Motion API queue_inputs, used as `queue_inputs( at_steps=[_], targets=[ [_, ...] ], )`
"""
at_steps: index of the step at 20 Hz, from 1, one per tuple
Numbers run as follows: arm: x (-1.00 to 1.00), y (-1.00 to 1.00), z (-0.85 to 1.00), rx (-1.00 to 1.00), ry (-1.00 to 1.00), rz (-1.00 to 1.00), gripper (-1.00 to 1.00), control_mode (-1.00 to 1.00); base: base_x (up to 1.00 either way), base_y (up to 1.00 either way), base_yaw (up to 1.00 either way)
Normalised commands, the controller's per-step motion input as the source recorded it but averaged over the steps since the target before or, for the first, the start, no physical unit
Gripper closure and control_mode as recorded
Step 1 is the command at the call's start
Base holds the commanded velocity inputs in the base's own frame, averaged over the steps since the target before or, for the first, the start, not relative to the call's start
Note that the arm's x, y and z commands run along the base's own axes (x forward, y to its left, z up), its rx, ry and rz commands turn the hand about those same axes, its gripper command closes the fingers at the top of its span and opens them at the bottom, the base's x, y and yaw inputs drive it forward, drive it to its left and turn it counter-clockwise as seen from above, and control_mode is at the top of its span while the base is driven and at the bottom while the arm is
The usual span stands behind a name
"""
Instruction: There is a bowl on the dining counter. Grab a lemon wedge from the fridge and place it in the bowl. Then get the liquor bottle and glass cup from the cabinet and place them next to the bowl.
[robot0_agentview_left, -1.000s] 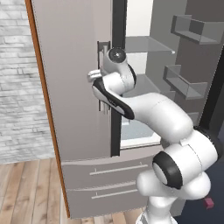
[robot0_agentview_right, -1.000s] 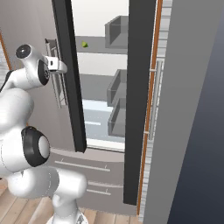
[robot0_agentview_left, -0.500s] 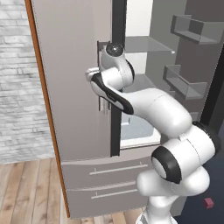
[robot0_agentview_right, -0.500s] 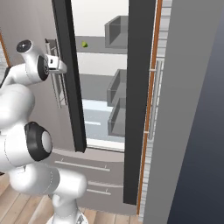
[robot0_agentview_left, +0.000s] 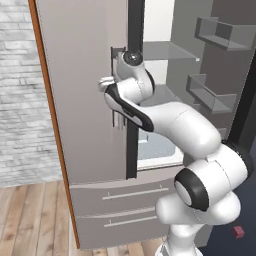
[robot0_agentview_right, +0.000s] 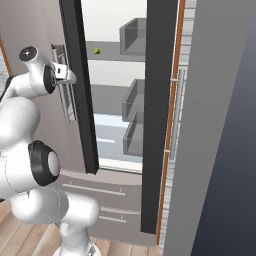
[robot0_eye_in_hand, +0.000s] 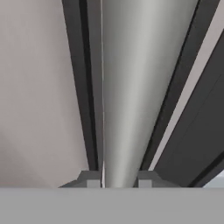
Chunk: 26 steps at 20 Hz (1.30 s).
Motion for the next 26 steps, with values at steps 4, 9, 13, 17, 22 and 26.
queue_inputs(
  at_steps=[4, 9, 13, 17, 22, 26],
  targets=[
    [0.0, 0.0, -0.32, 0.0, -0.47, 0.12, 1.0, -1.0, 0.0, 0.0, 0.0],
    [-0.08, 0.2, -0.09, 0.0, -0.19, 0.11, 1.0, -1.0, 0.0, 0.0, 0.0],
    [-0.47, 0.69, 0.0, 0.0, 0.0, 0.2, 1.0, -1.0, 0.0, 0.0, 0.0],
    [-0.66, 0.68, 0.0, 0.0, 0.0, 0.23, 1.0, -1.0, 0.0, 0.0, 0.0],
    [-0.7, 0.77, 0.0, 0.0, 0.0, 0.22, 1.0, -1.0, 0.0, 0.0, 0.0],
    [-0.78, 0.86, 0.0, 0.0, 0.0, 0.19, 1.0, -1.0, 0.0, 0.0, 0.0]
  ],
)
